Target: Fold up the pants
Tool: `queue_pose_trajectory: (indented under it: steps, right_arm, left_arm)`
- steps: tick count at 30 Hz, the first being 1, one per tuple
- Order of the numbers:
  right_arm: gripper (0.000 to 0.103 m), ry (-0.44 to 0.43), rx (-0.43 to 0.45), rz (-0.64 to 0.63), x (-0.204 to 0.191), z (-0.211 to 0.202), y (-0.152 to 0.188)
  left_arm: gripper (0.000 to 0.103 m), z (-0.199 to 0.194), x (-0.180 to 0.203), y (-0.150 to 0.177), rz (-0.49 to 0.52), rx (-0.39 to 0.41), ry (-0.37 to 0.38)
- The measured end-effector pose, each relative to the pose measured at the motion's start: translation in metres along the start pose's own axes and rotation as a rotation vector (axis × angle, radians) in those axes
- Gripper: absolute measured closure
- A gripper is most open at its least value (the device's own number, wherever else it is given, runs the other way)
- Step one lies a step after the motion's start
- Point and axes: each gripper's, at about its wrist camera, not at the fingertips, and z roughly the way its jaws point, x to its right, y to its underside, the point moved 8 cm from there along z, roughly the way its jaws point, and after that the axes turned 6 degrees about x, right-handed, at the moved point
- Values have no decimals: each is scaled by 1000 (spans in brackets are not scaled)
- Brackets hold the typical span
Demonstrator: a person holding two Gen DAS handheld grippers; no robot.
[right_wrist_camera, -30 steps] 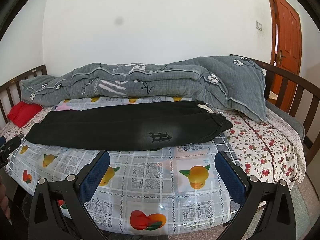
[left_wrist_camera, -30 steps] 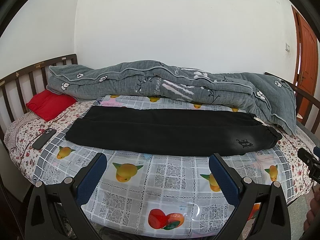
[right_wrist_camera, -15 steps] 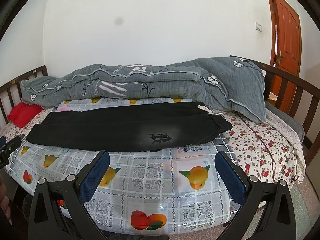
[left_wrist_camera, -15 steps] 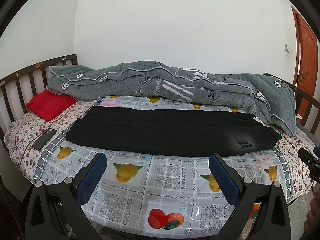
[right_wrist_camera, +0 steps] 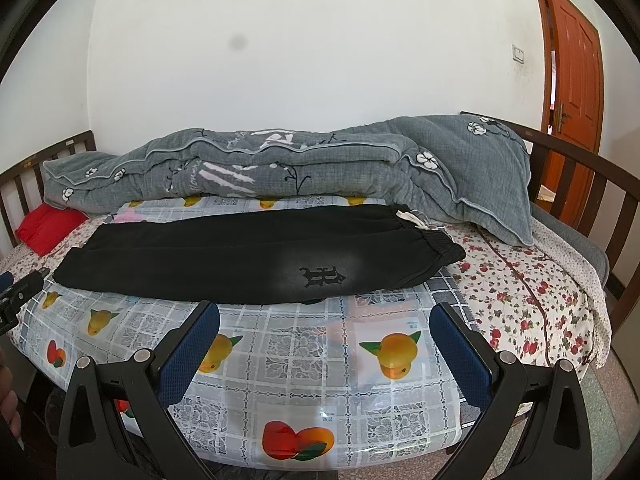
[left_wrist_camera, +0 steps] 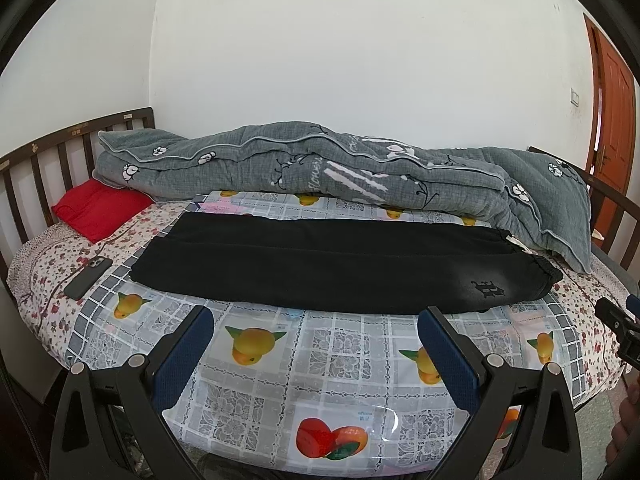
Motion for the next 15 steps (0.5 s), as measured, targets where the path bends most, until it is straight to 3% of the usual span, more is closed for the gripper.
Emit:
queue_pose_trajectory:
  steps: [15]
  right_arm:
    - [0, -4, -14, -11, -4, 8, 3]
  left_arm:
    - [0, 7, -2, 2, -11, -17, -1]
